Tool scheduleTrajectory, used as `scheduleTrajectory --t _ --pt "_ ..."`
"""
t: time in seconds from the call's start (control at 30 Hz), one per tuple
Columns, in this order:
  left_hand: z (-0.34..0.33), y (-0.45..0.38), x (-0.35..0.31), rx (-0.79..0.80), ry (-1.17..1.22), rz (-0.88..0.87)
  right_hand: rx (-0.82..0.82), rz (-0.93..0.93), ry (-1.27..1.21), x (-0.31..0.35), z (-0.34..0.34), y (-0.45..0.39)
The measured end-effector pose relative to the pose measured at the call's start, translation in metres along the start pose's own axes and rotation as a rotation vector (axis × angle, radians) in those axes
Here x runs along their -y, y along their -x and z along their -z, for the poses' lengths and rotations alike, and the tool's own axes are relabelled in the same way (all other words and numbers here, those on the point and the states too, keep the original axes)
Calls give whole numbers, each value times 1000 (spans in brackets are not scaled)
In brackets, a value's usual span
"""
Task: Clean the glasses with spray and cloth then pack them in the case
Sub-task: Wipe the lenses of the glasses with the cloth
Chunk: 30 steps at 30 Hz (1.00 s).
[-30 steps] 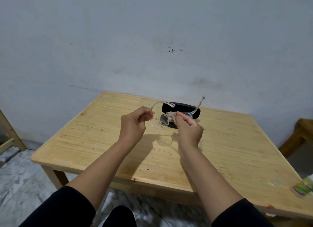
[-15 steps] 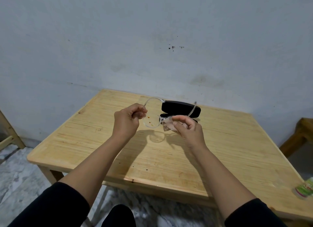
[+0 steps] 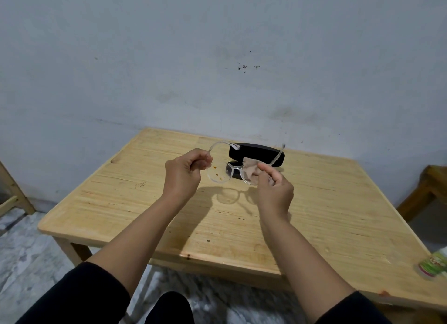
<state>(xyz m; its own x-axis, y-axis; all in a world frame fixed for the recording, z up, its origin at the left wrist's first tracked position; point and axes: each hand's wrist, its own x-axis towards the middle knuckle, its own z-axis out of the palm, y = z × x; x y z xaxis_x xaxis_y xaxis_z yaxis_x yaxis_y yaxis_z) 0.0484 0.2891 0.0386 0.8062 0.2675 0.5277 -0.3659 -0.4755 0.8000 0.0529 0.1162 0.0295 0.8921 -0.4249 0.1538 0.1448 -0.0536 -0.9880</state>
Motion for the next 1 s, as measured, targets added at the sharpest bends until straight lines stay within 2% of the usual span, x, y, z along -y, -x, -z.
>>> scheduleTrajectory --t 0.1,0.2,0.3,0.43,0.63,0.73,1.0 --pt "-7 6 -3 5 16 -32 -48 -24 -105 4 -5 3" --pt "-12 9 -7 12 44 -35 33 -3 -87 4 -5 3" --pt "-7 5 -6 -9 35 -27 221 5 -3 3 5 -1" --pt "2 -3 -4 -2 9 -12 559 150 132 9 24 -13" --pt "8 -7 0 -6 -10 33 814 166 267 14 34 -34" --pt "12 -7 3 -4 -40 61 774 131 232 12 39 -36" --pt "10 0 -5 107 27 99 515 43 54 5 37 -26"
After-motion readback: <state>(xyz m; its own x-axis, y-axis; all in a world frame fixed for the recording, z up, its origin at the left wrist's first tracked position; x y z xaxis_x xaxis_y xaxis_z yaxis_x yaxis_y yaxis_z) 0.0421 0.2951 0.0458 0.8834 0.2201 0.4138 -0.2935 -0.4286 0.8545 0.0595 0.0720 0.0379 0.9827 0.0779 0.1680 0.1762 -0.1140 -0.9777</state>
